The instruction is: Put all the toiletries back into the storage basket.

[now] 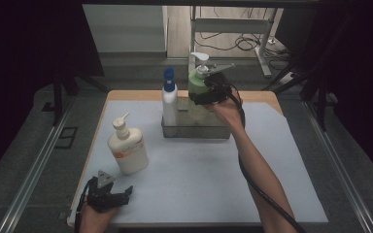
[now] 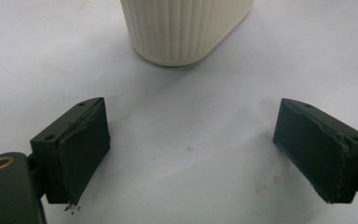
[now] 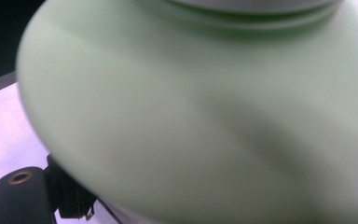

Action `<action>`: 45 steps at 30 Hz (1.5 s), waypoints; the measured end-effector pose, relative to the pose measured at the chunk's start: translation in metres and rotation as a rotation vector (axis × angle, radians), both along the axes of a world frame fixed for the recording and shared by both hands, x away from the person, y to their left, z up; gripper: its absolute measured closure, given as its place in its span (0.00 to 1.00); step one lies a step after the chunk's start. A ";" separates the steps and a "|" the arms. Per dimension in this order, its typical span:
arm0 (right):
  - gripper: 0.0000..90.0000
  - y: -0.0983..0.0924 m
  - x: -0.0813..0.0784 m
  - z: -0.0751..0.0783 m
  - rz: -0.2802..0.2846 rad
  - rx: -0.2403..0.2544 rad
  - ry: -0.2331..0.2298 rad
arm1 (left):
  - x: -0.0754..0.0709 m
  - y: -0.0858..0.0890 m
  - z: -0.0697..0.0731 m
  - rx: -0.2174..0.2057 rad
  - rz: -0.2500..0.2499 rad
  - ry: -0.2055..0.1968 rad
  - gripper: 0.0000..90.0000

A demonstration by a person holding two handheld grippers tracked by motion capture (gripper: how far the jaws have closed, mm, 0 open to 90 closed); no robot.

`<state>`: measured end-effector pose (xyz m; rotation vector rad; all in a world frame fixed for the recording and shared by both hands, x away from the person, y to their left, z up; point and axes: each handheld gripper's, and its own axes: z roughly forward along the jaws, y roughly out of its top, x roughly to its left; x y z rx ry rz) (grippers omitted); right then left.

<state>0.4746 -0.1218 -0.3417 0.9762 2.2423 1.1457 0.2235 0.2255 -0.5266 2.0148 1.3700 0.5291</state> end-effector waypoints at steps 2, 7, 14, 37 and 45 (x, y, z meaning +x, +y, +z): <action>0.14 0.001 0.002 -0.003 -0.005 0.000 0.001 | 0.000 0.000 0.000 -0.001 -0.001 0.001 0.11; 0.14 0.003 0.008 -0.012 -0.020 -0.018 0.008 | 0.000 0.000 0.000 0.000 0.000 0.000 0.11; 0.14 0.004 0.011 -0.027 -0.009 -0.035 0.019 | 0.000 0.000 0.000 0.000 0.000 0.000 0.11; 0.14 -0.005 0.012 -0.059 0.019 -0.039 0.124 | 0.000 0.000 0.000 0.000 0.001 -0.001 0.11; 0.14 -0.005 0.011 -0.068 0.031 -0.033 0.143 | 0.000 0.000 0.000 0.001 0.001 0.000 0.11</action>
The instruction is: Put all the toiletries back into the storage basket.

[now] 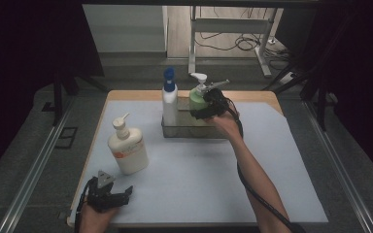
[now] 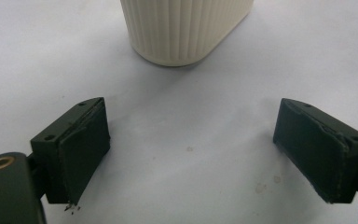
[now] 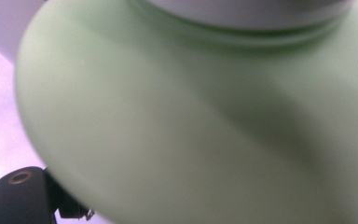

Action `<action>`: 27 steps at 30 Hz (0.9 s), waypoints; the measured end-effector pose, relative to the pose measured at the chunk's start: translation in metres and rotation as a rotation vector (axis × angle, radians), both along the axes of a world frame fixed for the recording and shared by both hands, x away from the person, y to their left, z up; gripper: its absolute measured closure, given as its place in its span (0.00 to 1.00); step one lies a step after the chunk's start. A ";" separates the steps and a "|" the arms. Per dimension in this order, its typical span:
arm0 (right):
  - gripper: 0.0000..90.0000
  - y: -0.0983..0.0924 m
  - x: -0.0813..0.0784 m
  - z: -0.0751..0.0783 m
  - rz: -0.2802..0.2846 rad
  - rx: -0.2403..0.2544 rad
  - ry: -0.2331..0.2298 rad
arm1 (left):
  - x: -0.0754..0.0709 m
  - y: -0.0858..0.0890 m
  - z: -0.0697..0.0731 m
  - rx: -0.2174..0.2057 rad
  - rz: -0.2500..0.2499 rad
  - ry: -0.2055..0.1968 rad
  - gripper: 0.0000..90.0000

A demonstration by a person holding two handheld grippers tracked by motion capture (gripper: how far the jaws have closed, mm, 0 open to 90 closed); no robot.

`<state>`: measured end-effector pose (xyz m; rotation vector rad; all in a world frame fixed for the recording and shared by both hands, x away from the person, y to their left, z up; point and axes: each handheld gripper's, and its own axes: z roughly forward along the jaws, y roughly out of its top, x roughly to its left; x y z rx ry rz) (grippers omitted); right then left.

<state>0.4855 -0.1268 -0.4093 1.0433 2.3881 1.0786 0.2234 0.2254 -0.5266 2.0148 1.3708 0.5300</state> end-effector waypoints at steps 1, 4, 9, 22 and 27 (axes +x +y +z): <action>0.14 0.000 0.000 -0.001 0.002 -0.006 -0.001 | 0.000 0.000 0.000 0.000 -0.001 0.000 0.11; 0.14 0.000 -0.001 -0.005 0.010 -0.014 0.008 | 0.000 0.000 0.000 0.000 0.000 0.000 0.11; 0.14 -0.002 -0.001 -0.006 0.020 -0.013 0.007 | 0.000 0.000 0.000 0.000 -0.001 0.000 0.11; 0.13 -0.005 -0.003 -0.009 0.019 0.013 -0.012 | 0.000 0.000 0.000 0.000 0.000 -0.001 0.11; 0.13 -0.007 -0.006 -0.008 0.002 0.011 -0.014 | 0.000 0.000 0.000 0.000 0.000 -0.001 0.11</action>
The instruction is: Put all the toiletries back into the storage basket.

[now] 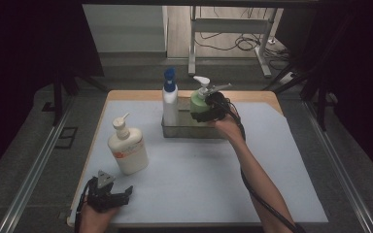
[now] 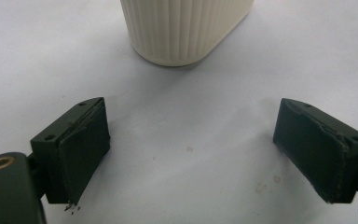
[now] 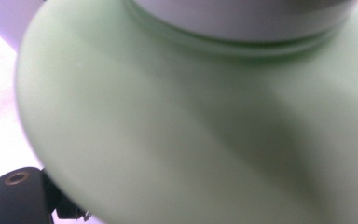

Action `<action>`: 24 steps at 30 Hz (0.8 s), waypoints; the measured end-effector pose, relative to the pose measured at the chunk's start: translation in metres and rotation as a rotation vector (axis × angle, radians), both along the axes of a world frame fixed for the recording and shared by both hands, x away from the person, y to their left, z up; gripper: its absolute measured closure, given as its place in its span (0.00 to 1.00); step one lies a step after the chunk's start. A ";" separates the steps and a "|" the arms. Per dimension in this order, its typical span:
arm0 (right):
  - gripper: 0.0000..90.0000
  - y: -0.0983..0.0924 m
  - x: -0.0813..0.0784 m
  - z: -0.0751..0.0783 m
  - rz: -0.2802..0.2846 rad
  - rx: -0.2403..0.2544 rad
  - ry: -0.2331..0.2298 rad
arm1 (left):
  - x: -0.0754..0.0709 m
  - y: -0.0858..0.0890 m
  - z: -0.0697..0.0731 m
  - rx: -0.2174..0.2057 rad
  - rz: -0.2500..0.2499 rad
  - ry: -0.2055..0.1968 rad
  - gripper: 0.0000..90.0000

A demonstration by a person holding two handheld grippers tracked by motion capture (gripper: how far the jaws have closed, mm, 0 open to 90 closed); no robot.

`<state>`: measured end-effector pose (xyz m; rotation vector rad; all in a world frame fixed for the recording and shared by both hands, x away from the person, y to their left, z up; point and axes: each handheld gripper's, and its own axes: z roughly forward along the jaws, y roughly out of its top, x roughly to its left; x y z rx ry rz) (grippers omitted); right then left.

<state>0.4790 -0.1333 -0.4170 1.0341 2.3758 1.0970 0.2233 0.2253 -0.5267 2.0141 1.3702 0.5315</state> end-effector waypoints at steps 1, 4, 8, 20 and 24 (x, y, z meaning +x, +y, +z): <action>0.13 -0.001 -0.001 0.000 -0.005 0.000 -0.002 | 0.000 0.000 0.000 0.000 0.000 0.000 0.11; 0.13 -0.003 -0.002 0.000 -0.003 0.003 -0.003 | 0.000 0.000 0.000 0.000 0.000 0.000 0.11; 0.13 -0.006 -0.004 0.000 -0.008 0.005 -0.001 | 0.000 0.000 0.000 0.001 0.000 0.000 0.11; 0.15 -0.026 -0.017 0.000 0.024 0.014 0.009 | 0.000 0.000 0.000 0.002 0.000 0.000 0.11; 0.18 -0.035 -0.023 0.003 0.025 0.034 0.012 | 0.000 0.000 0.000 0.000 -0.001 0.001 0.11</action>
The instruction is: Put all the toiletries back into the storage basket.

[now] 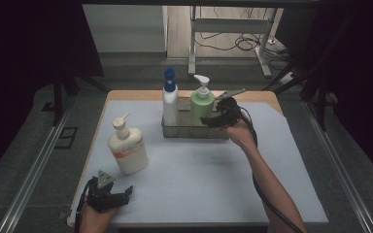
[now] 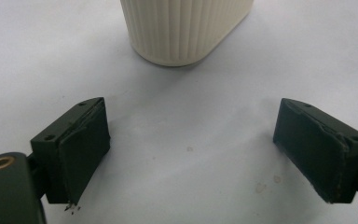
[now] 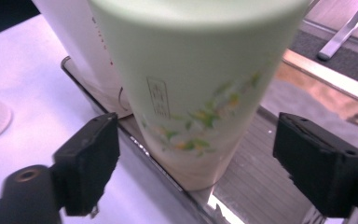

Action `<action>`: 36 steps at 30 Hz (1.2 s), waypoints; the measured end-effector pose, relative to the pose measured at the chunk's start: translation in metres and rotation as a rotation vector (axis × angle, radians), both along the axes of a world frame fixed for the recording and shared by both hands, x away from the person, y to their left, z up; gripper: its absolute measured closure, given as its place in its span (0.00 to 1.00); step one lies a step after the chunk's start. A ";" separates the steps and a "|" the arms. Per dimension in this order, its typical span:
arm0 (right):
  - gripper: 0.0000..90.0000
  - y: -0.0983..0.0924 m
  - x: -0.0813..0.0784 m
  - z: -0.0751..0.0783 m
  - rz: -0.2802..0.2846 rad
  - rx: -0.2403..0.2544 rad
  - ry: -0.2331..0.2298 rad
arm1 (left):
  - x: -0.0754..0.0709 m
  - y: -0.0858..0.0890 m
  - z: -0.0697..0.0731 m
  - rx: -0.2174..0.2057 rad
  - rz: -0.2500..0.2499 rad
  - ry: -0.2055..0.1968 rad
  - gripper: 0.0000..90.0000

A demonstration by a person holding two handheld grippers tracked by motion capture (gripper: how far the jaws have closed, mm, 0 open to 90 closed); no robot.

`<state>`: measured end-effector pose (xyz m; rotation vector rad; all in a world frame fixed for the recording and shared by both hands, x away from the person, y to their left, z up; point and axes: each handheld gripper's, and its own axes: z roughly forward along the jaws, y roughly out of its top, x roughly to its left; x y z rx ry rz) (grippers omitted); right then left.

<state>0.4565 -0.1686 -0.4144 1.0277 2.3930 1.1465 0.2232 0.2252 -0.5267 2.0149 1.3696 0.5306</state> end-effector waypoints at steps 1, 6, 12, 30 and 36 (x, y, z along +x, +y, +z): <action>0.22 -0.003 -0.001 0.000 0.001 0.006 0.005 | 0.000 0.000 0.000 0.000 0.000 0.000 0.11; 0.40 -0.015 -0.007 0.002 -0.013 0.008 0.003 | 0.000 0.000 0.000 0.001 0.001 -0.001 0.11; 0.62 -0.027 -0.010 0.003 -0.043 -0.012 -0.001 | 0.000 0.000 0.000 0.001 0.001 -0.001 0.11; 0.99 -0.022 0.014 -0.013 -0.141 -0.049 0.025 | 0.000 0.000 0.000 0.002 0.001 -0.001 0.11; 0.99 -0.018 0.024 -0.015 -0.160 -0.040 0.045 | 0.000 0.000 0.000 0.001 0.001 0.000 0.11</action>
